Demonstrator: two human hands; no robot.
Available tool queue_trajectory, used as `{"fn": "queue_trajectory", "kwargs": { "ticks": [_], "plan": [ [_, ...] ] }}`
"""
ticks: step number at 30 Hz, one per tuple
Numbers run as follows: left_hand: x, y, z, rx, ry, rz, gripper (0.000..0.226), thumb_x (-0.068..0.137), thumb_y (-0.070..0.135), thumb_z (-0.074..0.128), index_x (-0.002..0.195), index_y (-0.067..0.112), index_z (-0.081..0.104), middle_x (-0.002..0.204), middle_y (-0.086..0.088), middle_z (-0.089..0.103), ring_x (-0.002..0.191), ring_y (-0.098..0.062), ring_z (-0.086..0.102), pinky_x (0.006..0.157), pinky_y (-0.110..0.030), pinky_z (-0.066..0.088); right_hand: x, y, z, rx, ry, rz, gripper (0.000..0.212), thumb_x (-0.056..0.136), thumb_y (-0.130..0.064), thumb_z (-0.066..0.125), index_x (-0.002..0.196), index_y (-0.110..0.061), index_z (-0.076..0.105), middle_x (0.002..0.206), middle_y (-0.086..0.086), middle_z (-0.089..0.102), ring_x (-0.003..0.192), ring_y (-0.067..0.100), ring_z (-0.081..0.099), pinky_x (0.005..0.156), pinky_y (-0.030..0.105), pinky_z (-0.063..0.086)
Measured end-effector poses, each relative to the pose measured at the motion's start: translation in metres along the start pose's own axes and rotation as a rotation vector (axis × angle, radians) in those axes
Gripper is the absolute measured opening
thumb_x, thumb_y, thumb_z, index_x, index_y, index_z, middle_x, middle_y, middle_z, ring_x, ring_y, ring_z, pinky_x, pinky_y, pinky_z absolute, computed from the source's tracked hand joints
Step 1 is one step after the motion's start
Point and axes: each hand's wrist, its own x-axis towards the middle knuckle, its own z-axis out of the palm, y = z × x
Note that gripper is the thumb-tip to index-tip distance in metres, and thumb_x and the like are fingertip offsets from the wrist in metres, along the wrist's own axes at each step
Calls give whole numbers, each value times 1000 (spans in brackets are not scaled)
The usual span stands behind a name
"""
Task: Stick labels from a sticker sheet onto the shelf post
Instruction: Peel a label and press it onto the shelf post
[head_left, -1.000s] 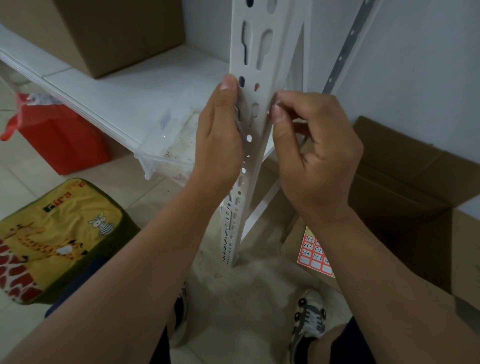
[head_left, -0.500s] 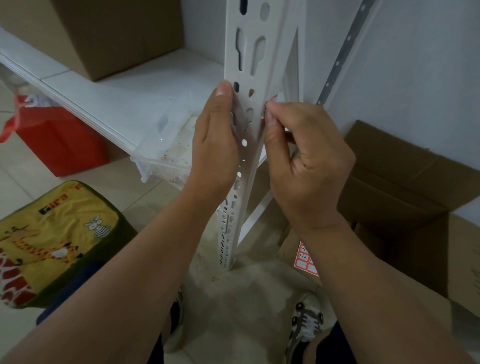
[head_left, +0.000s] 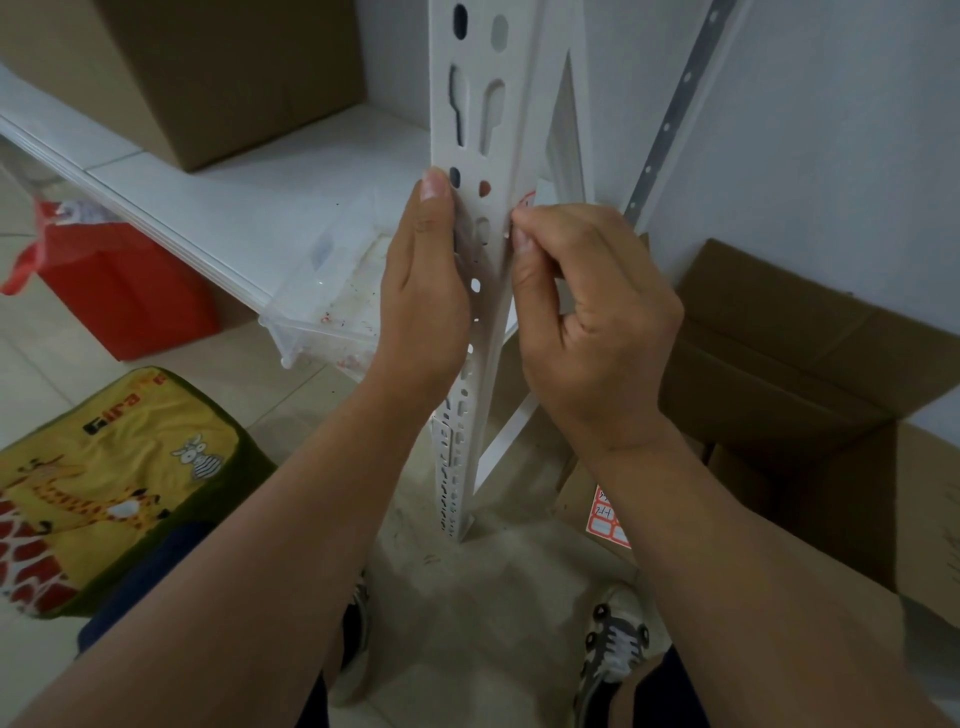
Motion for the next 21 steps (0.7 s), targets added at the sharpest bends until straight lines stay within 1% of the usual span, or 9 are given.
{"fn": "queue_trajectory", "kwargs": {
  "ticks": [2, 3, 8, 10, 12, 14, 16, 19, 21],
  "plan": [
    [0, 0, 0, 6, -4, 0, 39, 99, 43, 30, 100, 21, 63, 104, -10, 69, 102, -17, 66, 98, -38, 52, 0, 0, 0, 2, -4, 4, 12, 92, 1, 60, 97, 5, 70, 90, 15, 71, 87, 17, 62, 82, 18, 49],
    [1, 0, 0, 6, -6, 1, 39, 99, 42, 30, 99, 21, 63, 103, -12, 69, 102, -18, 66, 98, -39, 52, 0, 0, 0, 1, -6, 6, 12, 91, 1, 60, 97, 5, 70, 90, 15, 71, 87, 17, 62, 83, 17, 48],
    [0, 1, 0, 18, 14, 25, 37, 101, 39, 31, 93, 25, 63, 95, -2, 68, 93, -9, 66, 92, -29, 52, 0, 1, -1, 28, -21, 24, 12, 91, 1, 60, 98, 5, 70, 91, 15, 70, 88, 16, 62, 83, 16, 48],
    [0, 1, -1, 21, 16, 20, 38, 102, 39, 30, 95, 25, 65, 97, -1, 70, 96, -8, 67, 91, -28, 52, 0, 0, -2, 75, -9, 80, 12, 91, 1, 60, 97, 5, 70, 91, 14, 70, 87, 14, 61, 81, 15, 49],
    [1, 0, -2, 19, -2, 8, 40, 101, 40, 30, 99, 22, 65, 104, -9, 71, 102, -13, 68, 95, -31, 51, -1, -3, -2, 137, 29, 177, 11, 90, 1, 60, 96, 5, 69, 90, 14, 70, 87, 12, 62, 79, 13, 49],
    [3, 1, -3, 17, -18, -8, 42, 99, 42, 30, 101, 19, 65, 110, -14, 70, 106, -17, 67, 97, -33, 51, -2, -6, -2, 171, 51, 224, 12, 91, 1, 60, 97, 6, 69, 91, 13, 70, 87, 12, 63, 79, 14, 50],
    [3, 1, -3, 29, -23, -12, 42, 98, 44, 30, 102, 19, 64, 112, -16, 69, 107, -19, 66, 100, -37, 51, -2, -8, -2, 160, 53, 206, 13, 91, 0, 60, 98, 6, 69, 92, 13, 71, 89, 13, 64, 80, 17, 52],
    [3, 1, -4, 39, -28, 0, 41, 99, 42, 29, 103, 20, 64, 111, -11, 70, 108, -16, 66, 103, -39, 49, 0, -7, 0, 115, 61, 152, 14, 91, -1, 61, 100, 6, 70, 94, 15, 71, 90, 16, 65, 81, 23, 55],
    [3, 1, -4, 22, -33, 5, 42, 98, 41, 30, 106, 19, 64, 113, -9, 70, 110, -15, 65, 104, -39, 48, 0, -6, 1, 69, 55, 111, 14, 91, -1, 62, 100, 6, 70, 93, 15, 71, 90, 16, 64, 83, 19, 52]
  ]
}}
